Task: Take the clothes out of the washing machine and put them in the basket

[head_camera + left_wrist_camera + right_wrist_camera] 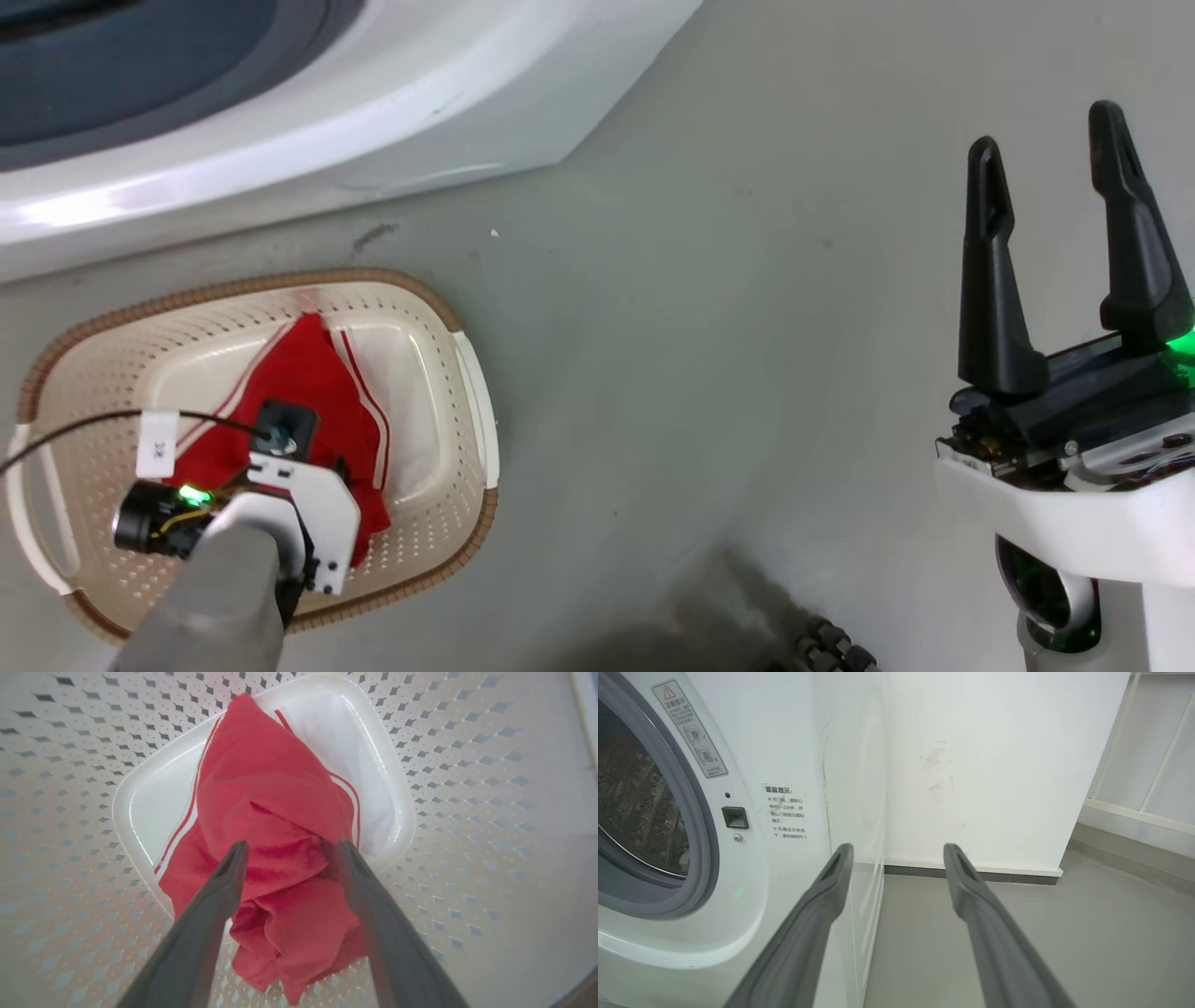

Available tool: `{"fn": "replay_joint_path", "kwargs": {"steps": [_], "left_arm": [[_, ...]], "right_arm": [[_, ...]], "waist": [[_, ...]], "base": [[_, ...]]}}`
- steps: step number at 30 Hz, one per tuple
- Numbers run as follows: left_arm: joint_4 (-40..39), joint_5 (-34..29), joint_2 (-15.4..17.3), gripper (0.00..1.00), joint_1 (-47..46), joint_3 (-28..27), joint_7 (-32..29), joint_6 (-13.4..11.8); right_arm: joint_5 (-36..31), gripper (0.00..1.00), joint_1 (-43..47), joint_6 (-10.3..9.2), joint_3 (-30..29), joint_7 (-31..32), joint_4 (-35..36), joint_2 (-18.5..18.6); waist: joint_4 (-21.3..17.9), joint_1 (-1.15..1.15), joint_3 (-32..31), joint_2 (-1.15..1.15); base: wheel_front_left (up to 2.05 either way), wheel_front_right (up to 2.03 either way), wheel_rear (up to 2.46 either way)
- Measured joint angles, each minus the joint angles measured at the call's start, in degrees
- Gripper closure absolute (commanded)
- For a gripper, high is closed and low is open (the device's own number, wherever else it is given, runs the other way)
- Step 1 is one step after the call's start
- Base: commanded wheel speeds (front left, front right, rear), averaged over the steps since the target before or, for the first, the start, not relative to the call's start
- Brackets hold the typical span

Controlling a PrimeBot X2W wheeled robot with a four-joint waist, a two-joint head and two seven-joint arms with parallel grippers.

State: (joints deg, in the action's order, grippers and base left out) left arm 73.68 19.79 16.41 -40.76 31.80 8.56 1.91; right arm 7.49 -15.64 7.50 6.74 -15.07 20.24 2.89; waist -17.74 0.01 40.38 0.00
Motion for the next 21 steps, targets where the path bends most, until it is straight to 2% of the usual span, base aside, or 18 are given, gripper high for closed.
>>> {"fn": "replay_joint_path", "kwargs": {"steps": [11, 17, 21], "left_arm": [[-0.14, 1.05, -2.4, 0.0, 5.35, 0.15, 5.59, -0.4], [-4.42, 1.54, -3.54, 0.0, 9.04, -0.59, 6.35, -1.49], [-10.85, 1.52, -3.47, 0.0, 12.4, -2.32, 6.49, -3.0]], "right_arm": [[-2.23, 0.0, 4.69, 0.0, -0.08, -0.01, -2.44, -0.01], [-3.71, 0.0, 7.98, 0.0, -0.52, -0.01, -3.58, -0.01], [-4.67, 0.0, 10.0, 0.0, -0.74, -0.01, -4.03, -0.01]], "waist": [[1.5, -0.01, -8.49, 0.0], [3.08, -0.01, -14.22, 0.0], [4.42, -0.01, -17.72, 0.0]], "base": [[0.0, 0.0, 0.0], [0.0, 0.0, 0.0], [0.0, 0.0, 0.0]]}}
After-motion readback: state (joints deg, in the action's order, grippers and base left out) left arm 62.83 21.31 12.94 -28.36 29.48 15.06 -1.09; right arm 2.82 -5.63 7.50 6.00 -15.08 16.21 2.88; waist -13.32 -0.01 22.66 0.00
